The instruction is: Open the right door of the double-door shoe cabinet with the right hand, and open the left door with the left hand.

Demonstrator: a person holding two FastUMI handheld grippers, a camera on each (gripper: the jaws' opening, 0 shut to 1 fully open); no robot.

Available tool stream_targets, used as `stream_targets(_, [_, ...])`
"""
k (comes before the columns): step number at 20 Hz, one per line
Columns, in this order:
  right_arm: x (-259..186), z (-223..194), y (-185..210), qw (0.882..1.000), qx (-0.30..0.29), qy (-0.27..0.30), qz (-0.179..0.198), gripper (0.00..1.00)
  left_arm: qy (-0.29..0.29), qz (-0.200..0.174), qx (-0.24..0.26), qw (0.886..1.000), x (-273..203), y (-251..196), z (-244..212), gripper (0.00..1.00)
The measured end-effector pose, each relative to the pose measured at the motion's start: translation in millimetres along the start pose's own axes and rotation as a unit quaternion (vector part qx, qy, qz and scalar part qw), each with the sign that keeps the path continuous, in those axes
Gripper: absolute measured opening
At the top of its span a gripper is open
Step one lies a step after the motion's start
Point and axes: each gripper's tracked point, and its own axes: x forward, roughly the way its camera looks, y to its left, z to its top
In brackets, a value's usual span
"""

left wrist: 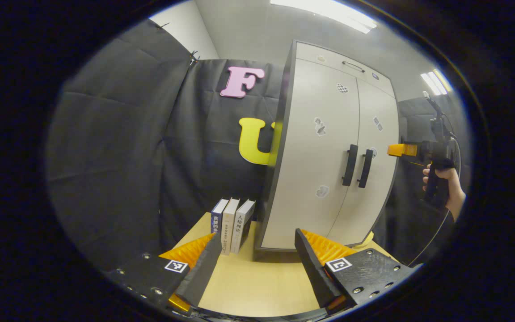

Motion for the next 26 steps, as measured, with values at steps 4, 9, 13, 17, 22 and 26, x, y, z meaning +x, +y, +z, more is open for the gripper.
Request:
stream_targets(4, [45.4,-14.9,1.5,1.0,0.003,0.017,0.016,0.98,-0.001,0.043,0.003,0.999,-6.0,8.0,1.5,0.95])
stream_targets(9, [90.6,-37.5,0.3,0.999,0.009,0.03,0.038,0.92,-0.006,0.113,-0.02,0.993,-22.6,5.0,-1.0,0.95])
stream_targets(13, [107.5,-56.1,6.8,0.998,-0.009,0.047,0.045,0.92,0.01,0.147,-0.048,0.988,-30.0,0.4,-19.8,0.94])
stream_targets(17, [117.0,-61.2,6.1,0.998,0.004,0.059,0.038,0.88,0.008,0.169,-0.045,0.984,-44.5,-2.3,-19.9,0.95])
stream_targets(22, [116.2,-66.0,19.5,0.995,0.016,0.084,0.048,0.37,0.008,0.173,-0.051,0.984,-56.9,-5.2,-23.6,0.95])
stream_targets(26, [114.3,-66.4,20.1,0.995,0.011,0.085,0.048,0.28,0.013,0.168,-0.033,0.985,-72.3,-3.7,-27.2,0.95])
